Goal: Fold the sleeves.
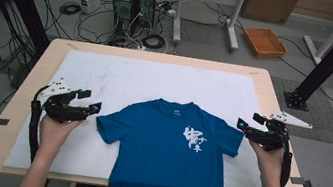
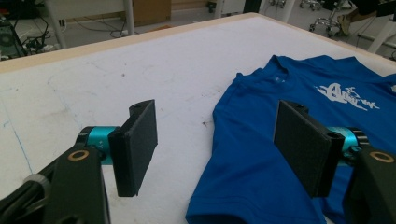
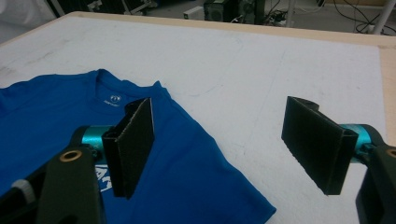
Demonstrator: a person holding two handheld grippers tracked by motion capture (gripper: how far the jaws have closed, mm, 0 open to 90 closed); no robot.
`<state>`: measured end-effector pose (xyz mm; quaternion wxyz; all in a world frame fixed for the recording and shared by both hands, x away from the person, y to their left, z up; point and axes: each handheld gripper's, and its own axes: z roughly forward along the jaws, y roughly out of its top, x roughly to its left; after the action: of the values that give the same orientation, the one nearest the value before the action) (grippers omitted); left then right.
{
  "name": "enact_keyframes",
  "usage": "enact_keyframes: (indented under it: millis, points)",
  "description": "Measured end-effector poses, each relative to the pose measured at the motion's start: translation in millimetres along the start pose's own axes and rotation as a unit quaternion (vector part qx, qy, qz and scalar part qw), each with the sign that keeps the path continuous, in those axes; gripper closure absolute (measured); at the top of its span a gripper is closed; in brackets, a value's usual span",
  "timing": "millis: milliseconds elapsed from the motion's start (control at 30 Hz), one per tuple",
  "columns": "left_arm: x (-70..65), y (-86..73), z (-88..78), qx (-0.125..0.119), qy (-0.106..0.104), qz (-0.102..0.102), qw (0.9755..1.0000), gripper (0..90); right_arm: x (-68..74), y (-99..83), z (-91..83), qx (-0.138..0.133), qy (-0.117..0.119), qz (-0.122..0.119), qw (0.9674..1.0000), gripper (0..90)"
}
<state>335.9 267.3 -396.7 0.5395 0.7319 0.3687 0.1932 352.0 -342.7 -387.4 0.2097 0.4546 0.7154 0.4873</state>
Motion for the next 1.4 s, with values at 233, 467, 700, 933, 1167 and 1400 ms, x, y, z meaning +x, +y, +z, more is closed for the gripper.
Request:
enact_keyframes:
  millis: [233, 467, 700, 933, 1167, 1400]
  points:
    - [2.7, -3.5, 0.6, 0.004, 0.011, -0.009, 0.9999, 29.7, -0.6, 0.5, 1.3, 0.000, 0.000, 0.000, 1.0000, 25.2]
    - [6.2, -8.9, 8.3, 0.032, 0.004, -0.024, 0.9992, 30.7, -0.9, 1.8, 4.7, 0.003, -0.003, 0.002, 1.0000, 25.2]
    - [14.4, -17.1, 11.8, 0.067, 0.017, -0.068, 0.9953, 41.8, 0.2, 3.0, 3.5, -0.001, -0.004, -0.001, 1.0000, 25.2]
    - [18.9, -27.9, 23.3, 0.115, 0.007, -0.110, 0.9872, 53.3, 0.4, 2.9, 4.1, 0.000, -0.006, -0.002, 1.0000, 25.2]
    - [18.8, -32.2, 32.6, 0.154, 0.011, -0.141, 0.9779, 56.2, 0.0, 2.8, 3.5, -0.001, -0.007, -0.001, 1.0000, 25.5]
    - [15.1, -36.0, 38.0, 0.169, 0.013, -0.135, 0.9762, 66.0, -0.3, 2.8, 3.5, -0.001, -0.010, -0.002, 0.9999, 25.6]
